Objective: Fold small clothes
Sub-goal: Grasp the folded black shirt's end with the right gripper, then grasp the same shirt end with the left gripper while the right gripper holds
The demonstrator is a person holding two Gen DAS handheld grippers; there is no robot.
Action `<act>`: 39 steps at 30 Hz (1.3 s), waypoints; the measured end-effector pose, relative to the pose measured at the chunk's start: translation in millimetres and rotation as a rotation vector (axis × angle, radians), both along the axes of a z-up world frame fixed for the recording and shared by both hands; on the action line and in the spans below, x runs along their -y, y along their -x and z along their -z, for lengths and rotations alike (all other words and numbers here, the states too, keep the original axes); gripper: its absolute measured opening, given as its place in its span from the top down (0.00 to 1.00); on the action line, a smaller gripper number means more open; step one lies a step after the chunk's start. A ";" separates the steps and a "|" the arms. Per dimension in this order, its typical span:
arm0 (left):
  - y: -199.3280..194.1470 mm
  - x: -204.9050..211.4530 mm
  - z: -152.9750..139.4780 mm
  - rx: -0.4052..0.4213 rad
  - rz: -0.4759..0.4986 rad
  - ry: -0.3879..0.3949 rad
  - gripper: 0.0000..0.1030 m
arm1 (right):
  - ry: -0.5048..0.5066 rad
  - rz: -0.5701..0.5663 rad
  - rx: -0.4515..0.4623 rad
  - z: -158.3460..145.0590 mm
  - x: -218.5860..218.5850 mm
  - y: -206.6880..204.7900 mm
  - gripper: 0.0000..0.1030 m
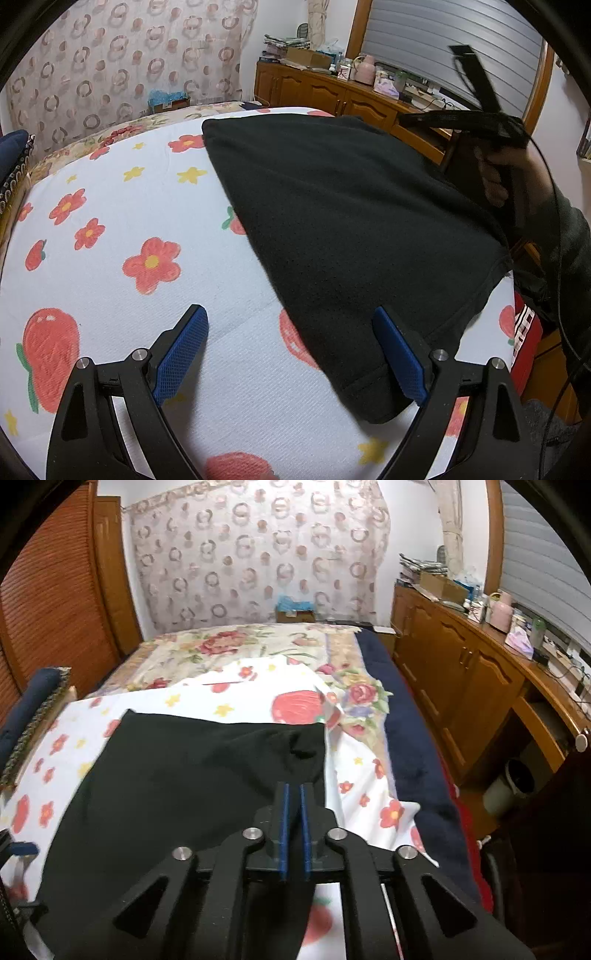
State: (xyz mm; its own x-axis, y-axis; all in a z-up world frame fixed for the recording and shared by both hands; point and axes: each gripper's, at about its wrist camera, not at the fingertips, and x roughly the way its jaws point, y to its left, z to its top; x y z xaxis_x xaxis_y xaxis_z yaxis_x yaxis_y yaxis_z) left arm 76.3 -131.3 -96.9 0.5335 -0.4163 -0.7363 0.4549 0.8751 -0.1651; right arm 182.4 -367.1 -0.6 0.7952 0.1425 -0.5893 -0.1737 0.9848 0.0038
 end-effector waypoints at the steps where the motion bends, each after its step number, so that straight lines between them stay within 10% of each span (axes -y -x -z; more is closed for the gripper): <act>1: 0.1 0.2 0.2 -0.001 0.000 0.001 0.11 | 0.009 0.001 0.006 -0.3 -1.3 6.8 0.81; 5: 1.8 0.7 0.3 0.000 -0.001 0.001 0.11 | 0.027 -0.037 0.009 9.1 -8.8 42.3 0.49; 18: 14.4 -0.5 -9.8 0.000 0.062 0.066 0.22 | 0.019 -0.031 -0.085 50.6 7.3 145.0 0.46; 25: 16.4 2.2 -8.7 -0.023 0.089 0.077 0.46 | 0.016 -0.064 -0.121 42.7 -1.5 148.0 0.46; 39: 23.9 3.9 -3.8 -0.038 0.086 0.060 0.47 | -0.028 -0.109 -0.171 47.6 1.3 148.8 0.46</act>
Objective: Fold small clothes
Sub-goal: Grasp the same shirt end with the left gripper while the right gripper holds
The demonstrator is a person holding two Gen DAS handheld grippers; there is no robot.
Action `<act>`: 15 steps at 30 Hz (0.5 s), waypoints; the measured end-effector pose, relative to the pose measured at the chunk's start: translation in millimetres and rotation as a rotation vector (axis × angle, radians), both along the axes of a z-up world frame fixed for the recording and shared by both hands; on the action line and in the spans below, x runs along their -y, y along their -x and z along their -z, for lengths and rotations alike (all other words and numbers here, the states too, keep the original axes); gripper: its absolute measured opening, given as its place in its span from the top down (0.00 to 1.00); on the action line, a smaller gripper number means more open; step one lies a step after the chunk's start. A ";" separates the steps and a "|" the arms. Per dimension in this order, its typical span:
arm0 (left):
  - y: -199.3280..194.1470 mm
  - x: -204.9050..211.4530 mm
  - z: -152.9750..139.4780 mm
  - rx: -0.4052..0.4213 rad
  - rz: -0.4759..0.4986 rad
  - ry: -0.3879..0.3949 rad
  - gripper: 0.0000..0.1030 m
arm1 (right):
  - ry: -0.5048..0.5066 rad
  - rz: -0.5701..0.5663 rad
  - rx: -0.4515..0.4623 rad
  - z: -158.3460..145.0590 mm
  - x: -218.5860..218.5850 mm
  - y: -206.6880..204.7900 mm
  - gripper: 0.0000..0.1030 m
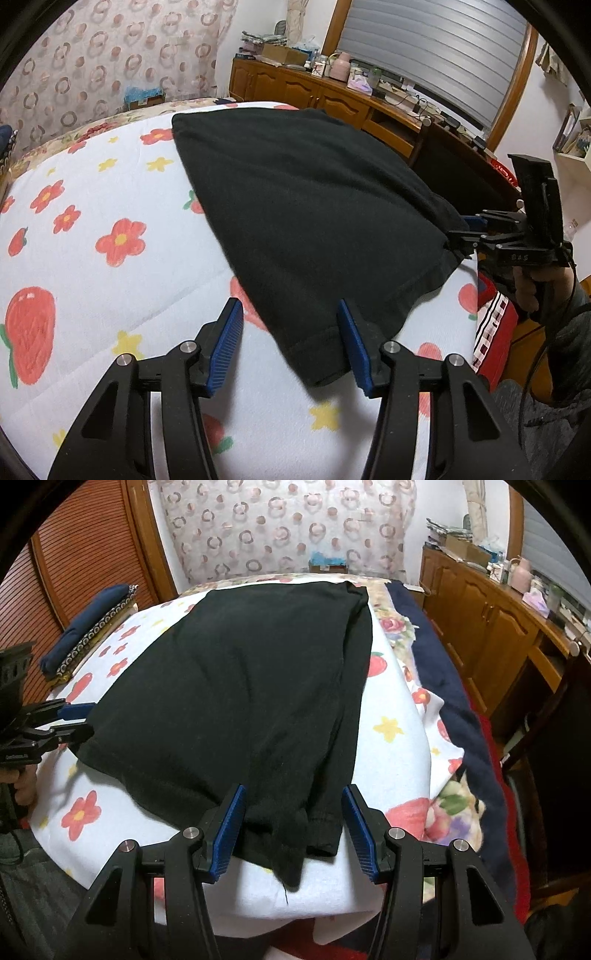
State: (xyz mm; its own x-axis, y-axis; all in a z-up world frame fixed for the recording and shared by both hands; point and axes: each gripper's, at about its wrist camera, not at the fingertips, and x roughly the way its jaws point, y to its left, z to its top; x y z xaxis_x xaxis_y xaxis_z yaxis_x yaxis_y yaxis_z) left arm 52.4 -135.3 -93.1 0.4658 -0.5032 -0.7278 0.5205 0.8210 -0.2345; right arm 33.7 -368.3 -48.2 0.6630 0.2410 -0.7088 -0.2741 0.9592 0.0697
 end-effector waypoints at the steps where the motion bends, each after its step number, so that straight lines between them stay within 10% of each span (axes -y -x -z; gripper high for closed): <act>1: 1.7 -0.2 -0.3 0.001 0.001 -0.002 0.47 | -0.007 -0.003 0.002 0.3 0.4 0.6 0.46; 11: 7.7 6.5 4.3 0.016 0.050 -0.007 0.75 | 0.007 -0.035 0.018 4.1 -6.8 8.4 0.62; 15: 9.1 5.7 -1.2 0.029 0.055 0.013 0.85 | -0.038 -0.073 0.008 4.5 -7.6 9.5 0.89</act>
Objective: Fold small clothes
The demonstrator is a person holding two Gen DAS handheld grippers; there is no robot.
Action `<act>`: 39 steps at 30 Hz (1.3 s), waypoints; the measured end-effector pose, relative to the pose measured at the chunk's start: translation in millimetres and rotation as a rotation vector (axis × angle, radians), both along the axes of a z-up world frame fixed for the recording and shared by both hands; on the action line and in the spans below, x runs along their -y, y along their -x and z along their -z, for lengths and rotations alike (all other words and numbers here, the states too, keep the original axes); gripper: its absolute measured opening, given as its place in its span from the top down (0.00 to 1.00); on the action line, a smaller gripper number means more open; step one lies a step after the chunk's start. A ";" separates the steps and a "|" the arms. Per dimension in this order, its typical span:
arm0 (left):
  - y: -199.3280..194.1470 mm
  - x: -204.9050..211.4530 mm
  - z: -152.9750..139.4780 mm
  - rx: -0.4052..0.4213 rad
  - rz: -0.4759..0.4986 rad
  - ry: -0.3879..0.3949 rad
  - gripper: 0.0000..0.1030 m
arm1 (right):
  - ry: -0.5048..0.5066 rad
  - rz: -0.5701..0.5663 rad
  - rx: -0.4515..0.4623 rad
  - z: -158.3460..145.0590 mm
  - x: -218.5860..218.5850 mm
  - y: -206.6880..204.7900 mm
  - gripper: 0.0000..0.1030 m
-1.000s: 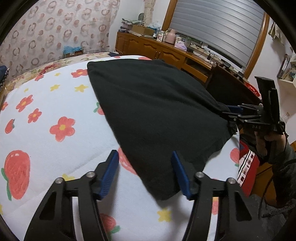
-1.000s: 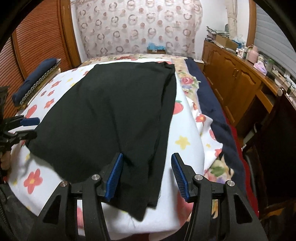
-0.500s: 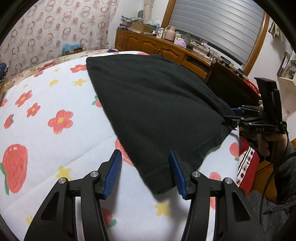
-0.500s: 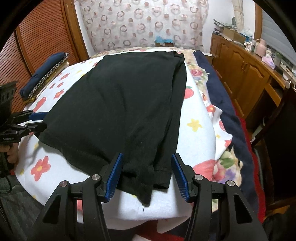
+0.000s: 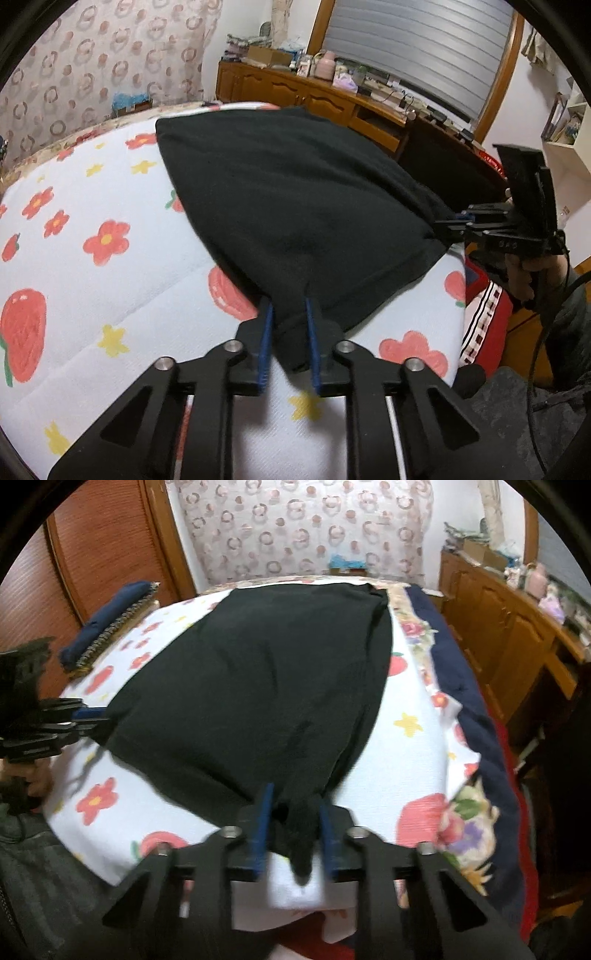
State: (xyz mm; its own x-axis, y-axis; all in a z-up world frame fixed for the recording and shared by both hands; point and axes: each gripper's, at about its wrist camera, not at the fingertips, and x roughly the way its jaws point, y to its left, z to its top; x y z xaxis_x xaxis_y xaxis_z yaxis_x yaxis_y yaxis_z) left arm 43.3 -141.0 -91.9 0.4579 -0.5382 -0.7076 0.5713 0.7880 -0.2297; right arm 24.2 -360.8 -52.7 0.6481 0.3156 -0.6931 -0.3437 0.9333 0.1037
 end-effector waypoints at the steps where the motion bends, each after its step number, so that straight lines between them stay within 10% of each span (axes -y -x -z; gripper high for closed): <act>1: 0.5 -0.6 -4.0 0.010 -0.001 0.009 0.86 | -0.011 0.000 0.008 -0.7 0.0 1.1 0.90; 14: -77.3 -15.9 -79.8 0.122 -0.079 0.137 0.87 | -0.181 0.021 0.298 -81.4 21.7 -32.7 0.92; 35: -212.5 -4.4 -60.5 0.037 -0.147 0.049 0.86 | -0.143 0.048 0.247 -89.3 9.5 -178.7 0.91; 39: -215.7 -7.4 -64.5 0.081 -0.150 0.024 0.51 | -0.114 0.077 0.244 -93.1 7.2 -180.2 0.85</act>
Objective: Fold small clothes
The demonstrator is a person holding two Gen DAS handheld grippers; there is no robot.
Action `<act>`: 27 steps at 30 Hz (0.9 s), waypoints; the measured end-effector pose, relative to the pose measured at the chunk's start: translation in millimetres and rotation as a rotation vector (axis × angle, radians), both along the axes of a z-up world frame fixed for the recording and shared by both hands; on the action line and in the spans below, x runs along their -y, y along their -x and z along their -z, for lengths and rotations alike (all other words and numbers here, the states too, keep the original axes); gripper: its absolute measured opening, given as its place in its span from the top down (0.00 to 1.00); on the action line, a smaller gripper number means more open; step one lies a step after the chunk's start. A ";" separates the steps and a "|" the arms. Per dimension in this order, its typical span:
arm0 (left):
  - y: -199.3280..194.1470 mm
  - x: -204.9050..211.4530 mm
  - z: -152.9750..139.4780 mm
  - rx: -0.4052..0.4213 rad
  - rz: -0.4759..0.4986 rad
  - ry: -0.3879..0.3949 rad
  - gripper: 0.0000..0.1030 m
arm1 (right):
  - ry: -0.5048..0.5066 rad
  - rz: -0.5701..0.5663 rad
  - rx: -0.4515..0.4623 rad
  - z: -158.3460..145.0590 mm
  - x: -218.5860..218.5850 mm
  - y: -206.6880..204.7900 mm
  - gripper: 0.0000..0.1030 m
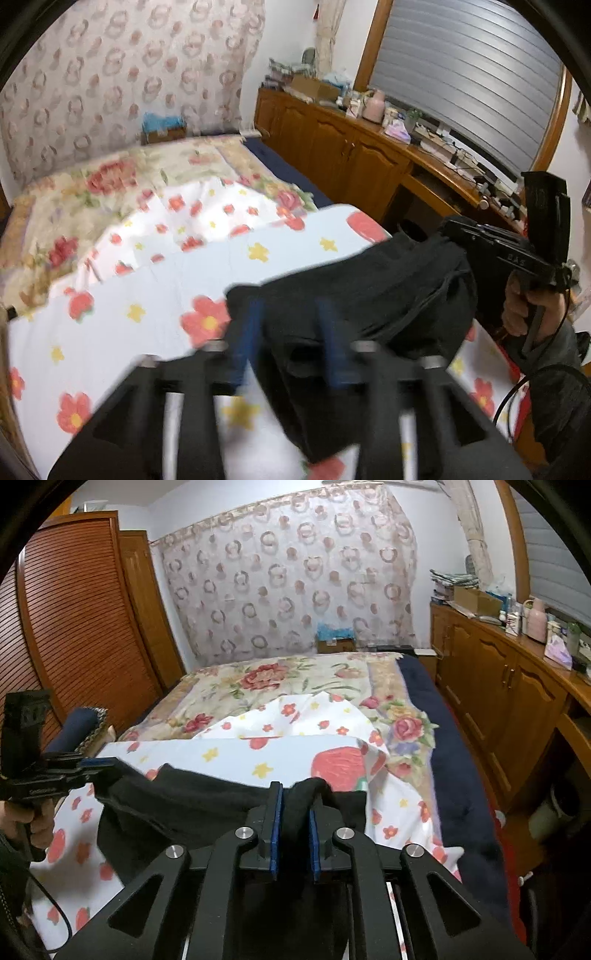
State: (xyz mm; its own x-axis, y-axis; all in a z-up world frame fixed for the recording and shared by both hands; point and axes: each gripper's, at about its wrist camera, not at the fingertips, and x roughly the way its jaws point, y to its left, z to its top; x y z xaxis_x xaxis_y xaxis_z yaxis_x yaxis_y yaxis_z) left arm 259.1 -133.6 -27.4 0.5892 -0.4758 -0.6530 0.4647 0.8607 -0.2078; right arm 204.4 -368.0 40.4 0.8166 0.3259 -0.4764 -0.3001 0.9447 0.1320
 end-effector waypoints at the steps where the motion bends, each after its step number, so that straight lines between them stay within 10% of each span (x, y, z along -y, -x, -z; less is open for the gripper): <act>1: -0.1 -2.1 -3.8 0.021 -0.002 0.000 0.43 | 0.003 0.005 0.001 -2.7 0.6 -0.7 0.78; 5: 4.6 -10.1 -4.7 0.028 0.025 0.003 0.23 | 0.048 0.035 0.036 -12.4 3.4 18.5 0.55; 17: -21.8 17.8 36.9 -0.053 0.152 -0.068 0.23 | 0.082 -0.024 -0.107 7.6 -2.3 0.3 0.52; 20: -29.5 22.3 33.3 -0.029 0.179 -0.080 0.41 | 0.030 -0.048 -0.143 6.7 0.5 -17.8 0.53; 23: -36.5 22.3 33.0 -0.037 0.187 -0.080 0.70 | -0.002 -0.101 -0.150 2.4 -0.1 -21.4 0.88; 27: -46.2 11.8 25.8 -0.020 0.128 -0.033 0.90 | -0.014 -0.138 -0.085 -7.2 12.5 -8.1 0.94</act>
